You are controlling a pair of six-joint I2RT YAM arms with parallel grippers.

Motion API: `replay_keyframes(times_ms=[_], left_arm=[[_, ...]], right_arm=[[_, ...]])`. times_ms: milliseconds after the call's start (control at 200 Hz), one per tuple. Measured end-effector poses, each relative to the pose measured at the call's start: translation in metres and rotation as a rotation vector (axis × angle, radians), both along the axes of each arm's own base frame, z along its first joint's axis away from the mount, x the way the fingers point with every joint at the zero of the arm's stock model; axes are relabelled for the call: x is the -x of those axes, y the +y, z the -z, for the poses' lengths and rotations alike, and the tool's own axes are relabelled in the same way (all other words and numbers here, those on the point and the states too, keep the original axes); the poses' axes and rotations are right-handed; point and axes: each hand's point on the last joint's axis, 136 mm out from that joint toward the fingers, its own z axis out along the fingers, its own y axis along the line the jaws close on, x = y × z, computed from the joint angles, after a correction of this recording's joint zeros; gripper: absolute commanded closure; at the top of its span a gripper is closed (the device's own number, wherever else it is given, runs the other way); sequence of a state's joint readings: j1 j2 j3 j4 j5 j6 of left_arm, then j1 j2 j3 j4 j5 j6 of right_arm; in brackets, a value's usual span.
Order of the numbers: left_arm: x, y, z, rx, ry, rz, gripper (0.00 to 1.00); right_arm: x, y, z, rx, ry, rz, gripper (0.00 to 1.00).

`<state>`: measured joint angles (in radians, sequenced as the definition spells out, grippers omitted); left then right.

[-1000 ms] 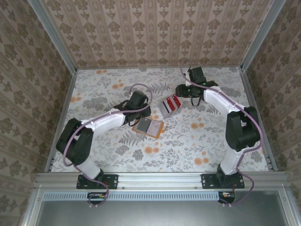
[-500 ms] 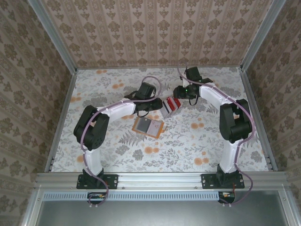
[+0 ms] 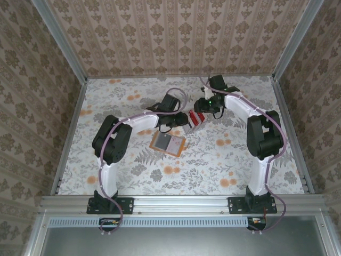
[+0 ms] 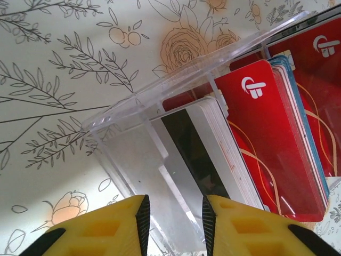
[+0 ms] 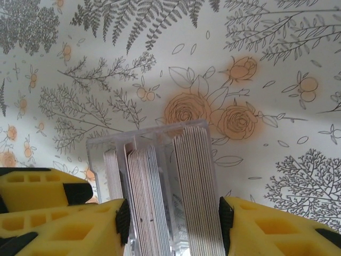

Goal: Put the credit cards into the card holder

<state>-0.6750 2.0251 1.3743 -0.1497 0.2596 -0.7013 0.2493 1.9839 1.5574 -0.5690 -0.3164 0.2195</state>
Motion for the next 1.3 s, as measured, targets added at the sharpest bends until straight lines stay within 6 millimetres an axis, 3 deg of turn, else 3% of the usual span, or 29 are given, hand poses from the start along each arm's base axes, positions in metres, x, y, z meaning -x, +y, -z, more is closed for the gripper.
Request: replay_keyframes(times_ms=[380,925,1295], left_arm=[[0.001,-0.005,0.002,0.01,-0.003,0.009,0.65],[0.0,-0.005,0.002,0.012,-0.005,0.01,0.65],[0.0,-0.005,0.002,0.012,-0.006,0.01,0.65]], right_arm=[[0.008,0.019,0.009,0.007,0.035,-0.056,0.5],[0.011,0.019,0.01,0.025,0.048,-0.073,0.5],[0.012,0.019,-0.001,0.021,0.029,-0.073,0.51]])
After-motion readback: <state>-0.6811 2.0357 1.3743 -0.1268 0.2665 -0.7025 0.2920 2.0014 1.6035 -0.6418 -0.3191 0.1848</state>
